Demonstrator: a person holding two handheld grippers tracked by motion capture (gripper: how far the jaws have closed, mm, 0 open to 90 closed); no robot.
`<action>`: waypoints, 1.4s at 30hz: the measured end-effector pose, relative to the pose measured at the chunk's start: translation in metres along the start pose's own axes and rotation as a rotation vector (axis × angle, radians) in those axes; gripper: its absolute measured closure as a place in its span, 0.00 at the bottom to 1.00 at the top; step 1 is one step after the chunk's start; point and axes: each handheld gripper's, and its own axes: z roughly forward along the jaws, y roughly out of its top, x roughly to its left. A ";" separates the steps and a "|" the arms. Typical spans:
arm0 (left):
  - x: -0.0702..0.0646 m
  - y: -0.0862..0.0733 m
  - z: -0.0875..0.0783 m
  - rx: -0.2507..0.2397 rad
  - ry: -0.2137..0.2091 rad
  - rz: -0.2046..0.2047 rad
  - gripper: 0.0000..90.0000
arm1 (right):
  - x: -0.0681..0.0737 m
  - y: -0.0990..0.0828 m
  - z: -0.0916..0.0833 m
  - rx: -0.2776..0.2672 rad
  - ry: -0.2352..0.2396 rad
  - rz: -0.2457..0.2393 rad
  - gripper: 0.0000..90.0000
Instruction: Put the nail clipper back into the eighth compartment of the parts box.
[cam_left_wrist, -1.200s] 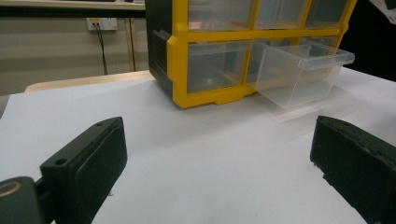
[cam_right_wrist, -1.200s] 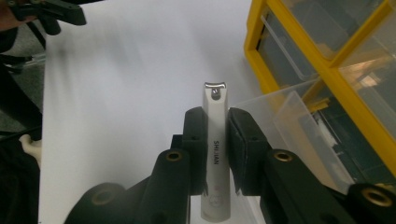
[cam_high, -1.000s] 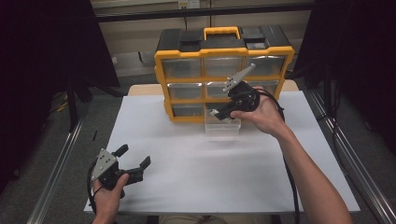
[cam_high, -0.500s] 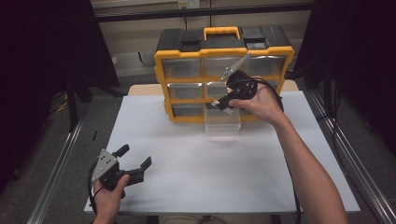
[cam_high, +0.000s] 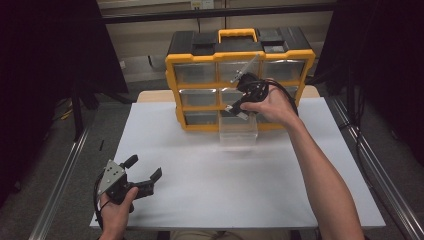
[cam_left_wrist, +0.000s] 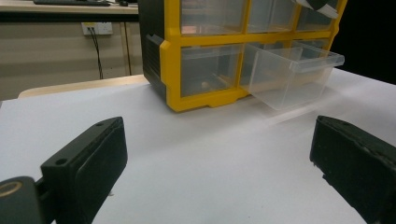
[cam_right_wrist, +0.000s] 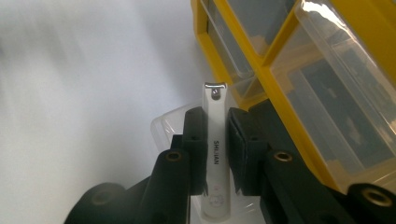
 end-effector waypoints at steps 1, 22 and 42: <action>0.000 0.000 0.000 0.002 0.006 0.000 0.05 | -0.001 0.001 0.001 0.002 0.007 0.001 0.86; 0.001 0.000 0.000 0.005 0.002 -0.007 0.05 | -0.001 -0.006 0.029 0.125 -0.017 0.006 0.86; 0.002 0.000 -0.001 0.010 0.004 -0.010 0.05 | -0.009 -0.022 0.048 0.186 -0.010 0.033 0.86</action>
